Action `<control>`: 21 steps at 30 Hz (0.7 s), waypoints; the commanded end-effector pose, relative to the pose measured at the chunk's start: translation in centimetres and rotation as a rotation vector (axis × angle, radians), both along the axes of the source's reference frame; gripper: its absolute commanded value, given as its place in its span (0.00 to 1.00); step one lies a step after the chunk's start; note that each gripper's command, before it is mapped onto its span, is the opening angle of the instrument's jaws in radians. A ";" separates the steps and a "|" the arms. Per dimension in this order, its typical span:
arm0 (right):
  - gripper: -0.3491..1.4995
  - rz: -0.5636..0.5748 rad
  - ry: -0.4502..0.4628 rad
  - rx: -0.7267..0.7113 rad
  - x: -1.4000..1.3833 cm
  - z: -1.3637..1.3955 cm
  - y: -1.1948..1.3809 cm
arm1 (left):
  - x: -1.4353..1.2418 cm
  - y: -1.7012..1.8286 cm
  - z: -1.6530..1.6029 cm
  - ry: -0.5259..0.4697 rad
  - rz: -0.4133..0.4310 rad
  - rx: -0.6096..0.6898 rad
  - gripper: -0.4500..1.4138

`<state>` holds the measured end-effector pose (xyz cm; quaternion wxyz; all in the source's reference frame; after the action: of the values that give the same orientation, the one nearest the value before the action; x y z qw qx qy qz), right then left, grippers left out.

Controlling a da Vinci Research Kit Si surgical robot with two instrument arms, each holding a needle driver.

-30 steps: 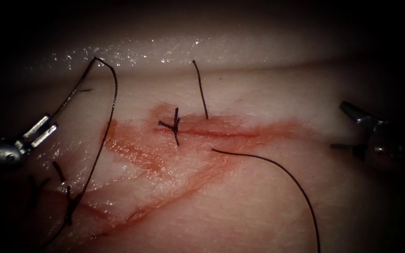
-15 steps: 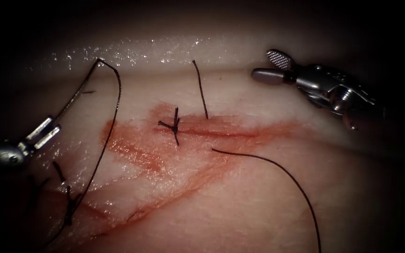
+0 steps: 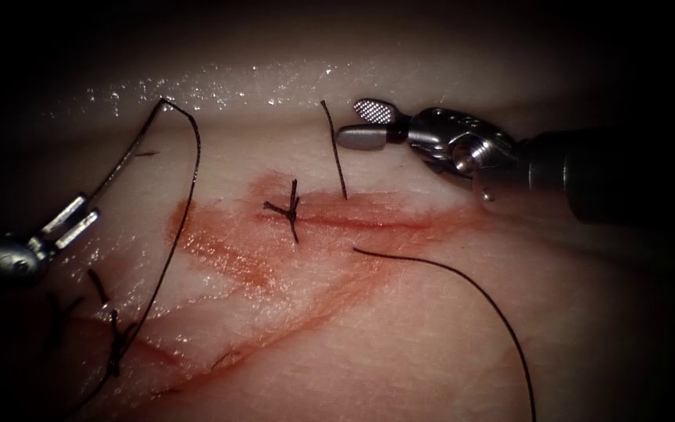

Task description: Wound Closure

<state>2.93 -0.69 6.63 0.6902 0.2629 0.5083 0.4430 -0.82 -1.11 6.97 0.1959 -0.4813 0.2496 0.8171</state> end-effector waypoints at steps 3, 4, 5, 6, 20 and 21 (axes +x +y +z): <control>0.75 -0.005 -0.016 -0.008 0.19 0.12 0.06 | -0.05 -0.02 0.07 -0.001 0.000 0.000 0.00; 0.75 -0.003 -0.021 -0.011 0.21 0.14 0.06 | -0.05 -0.02 0.07 -0.001 0.000 0.000 0.00; 0.76 -0.006 -0.026 -0.012 0.22 0.17 0.06 | -0.05 -0.02 0.07 -0.001 0.000 0.000 0.00; 0.77 -0.015 -0.034 -0.014 0.26 0.23 0.05 | -0.05 -0.02 0.07 -0.001 0.000 0.000 0.00; 0.00 0.083 0.049 -0.140 0.27 -0.06 0.17 | -0.04 -0.02 0.07 -0.002 0.002 0.000 0.00; 0.00 0.088 0.042 -0.176 0.26 -0.12 0.21 | -0.04 -0.02 0.07 -0.002 0.002 0.000 0.00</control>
<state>3.10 -0.51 6.47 0.6799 0.1828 0.5731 0.4193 -0.80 -1.11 6.97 0.1954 -0.4820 0.2492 0.8170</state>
